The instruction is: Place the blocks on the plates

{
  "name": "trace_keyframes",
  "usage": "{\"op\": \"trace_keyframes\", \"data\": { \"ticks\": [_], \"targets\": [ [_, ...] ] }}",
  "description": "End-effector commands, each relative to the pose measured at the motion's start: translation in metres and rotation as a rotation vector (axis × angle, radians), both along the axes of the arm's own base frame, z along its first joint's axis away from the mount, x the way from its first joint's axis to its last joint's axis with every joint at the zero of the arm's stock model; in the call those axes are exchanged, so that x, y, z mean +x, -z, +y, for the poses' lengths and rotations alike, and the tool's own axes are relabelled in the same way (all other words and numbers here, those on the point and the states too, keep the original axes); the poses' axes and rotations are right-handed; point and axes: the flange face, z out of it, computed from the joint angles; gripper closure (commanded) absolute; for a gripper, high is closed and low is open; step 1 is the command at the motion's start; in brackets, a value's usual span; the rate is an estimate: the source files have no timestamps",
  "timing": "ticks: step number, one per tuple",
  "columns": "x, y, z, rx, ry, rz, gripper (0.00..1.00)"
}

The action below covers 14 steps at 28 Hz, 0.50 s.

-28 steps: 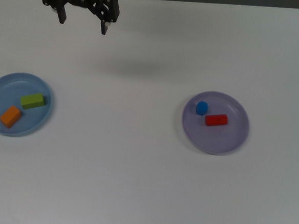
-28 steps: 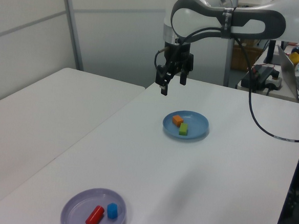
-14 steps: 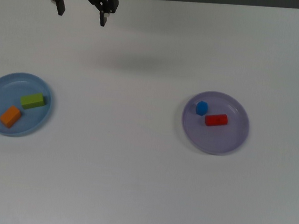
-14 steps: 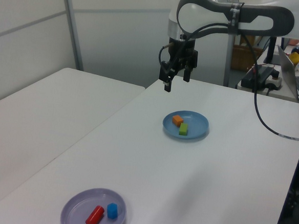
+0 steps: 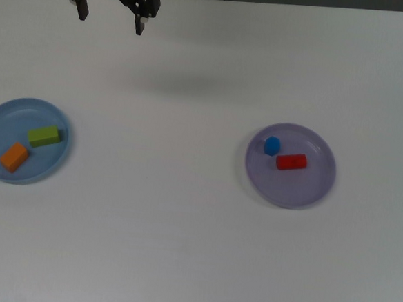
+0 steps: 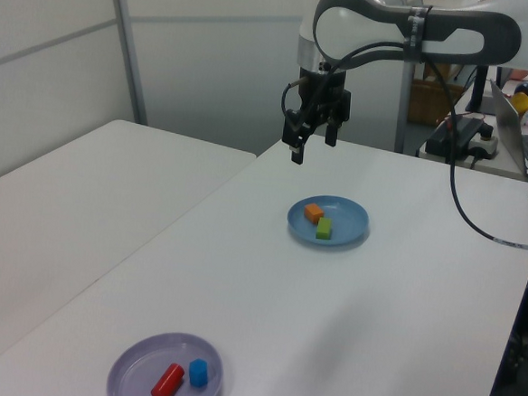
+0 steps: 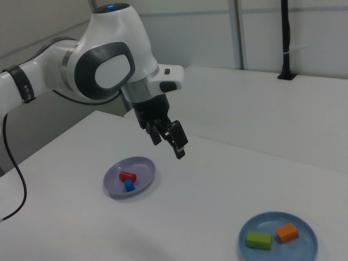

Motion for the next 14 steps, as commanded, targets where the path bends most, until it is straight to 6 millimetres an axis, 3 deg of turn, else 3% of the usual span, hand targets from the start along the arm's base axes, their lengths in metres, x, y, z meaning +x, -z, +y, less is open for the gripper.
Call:
{"op": "trace_keyframes", "data": {
  "ticks": [1, 14],
  "targets": [
    [-0.0106, -0.003, 0.0009, 0.023, 0.015, 0.017, 0.0],
    [-0.0083, -0.0013, 0.0086, 0.024, 0.003, 0.014, 0.0]
  ]
}}
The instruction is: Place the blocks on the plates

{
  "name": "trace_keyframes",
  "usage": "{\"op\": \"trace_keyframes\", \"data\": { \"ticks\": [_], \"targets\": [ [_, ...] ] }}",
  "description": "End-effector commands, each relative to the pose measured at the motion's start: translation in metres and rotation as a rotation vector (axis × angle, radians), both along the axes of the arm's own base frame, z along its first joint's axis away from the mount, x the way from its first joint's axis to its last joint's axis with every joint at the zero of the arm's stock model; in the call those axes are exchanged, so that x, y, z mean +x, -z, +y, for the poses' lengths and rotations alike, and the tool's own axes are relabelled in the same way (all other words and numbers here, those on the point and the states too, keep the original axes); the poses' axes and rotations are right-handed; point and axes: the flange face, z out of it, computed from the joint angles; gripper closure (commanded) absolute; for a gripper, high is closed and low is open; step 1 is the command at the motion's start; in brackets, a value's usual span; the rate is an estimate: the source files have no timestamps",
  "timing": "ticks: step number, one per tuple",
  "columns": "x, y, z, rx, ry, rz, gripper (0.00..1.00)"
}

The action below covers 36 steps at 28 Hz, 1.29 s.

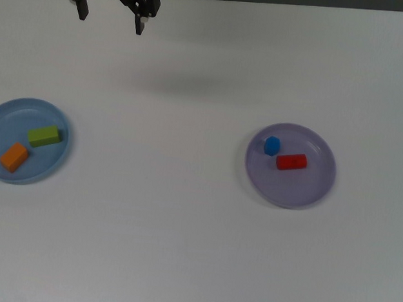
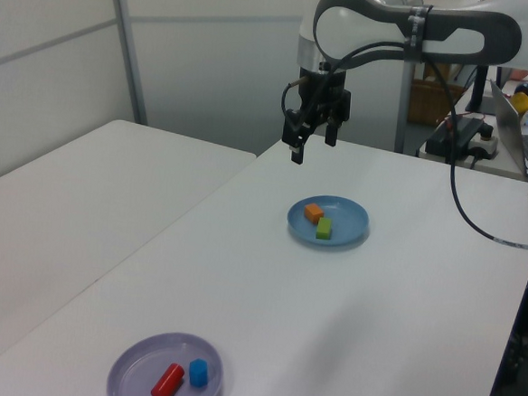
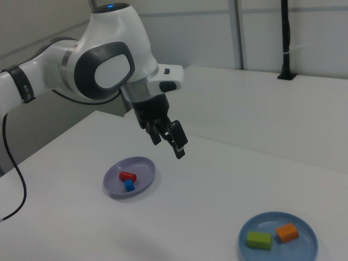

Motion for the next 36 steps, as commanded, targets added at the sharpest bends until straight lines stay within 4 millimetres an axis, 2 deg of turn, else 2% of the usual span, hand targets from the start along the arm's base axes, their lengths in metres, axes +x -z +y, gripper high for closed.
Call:
{"op": "trace_keyframes", "data": {
  "ticks": [1, 9, 15, 18, 20, 22, 27, 31, 36],
  "targets": [
    [-0.008, -0.001, 0.005, 0.022, 0.007, 0.013, 0.0],
    [-0.008, 0.0, 0.006, 0.025, 0.008, 0.013, 0.0],
    [-0.005, -0.008, 0.01, 0.092, -0.009, -0.02, 0.0],
    [0.0, -0.01, 0.021, 0.093, -0.031, -0.041, 0.0],
    [0.004, -0.01, 0.043, 0.091, -0.071, -0.054, 0.0],
    [0.004, -0.013, 0.057, 0.086, -0.096, -0.059, 0.0],
    [0.004, -0.026, 0.075, 0.087, -0.123, -0.082, 0.0],
    [0.001, -0.033, 0.076, 0.086, -0.129, -0.087, 0.0],
    [0.002, -0.031, 0.073, 0.082, -0.123, -0.078, 0.0]
  ]
}}
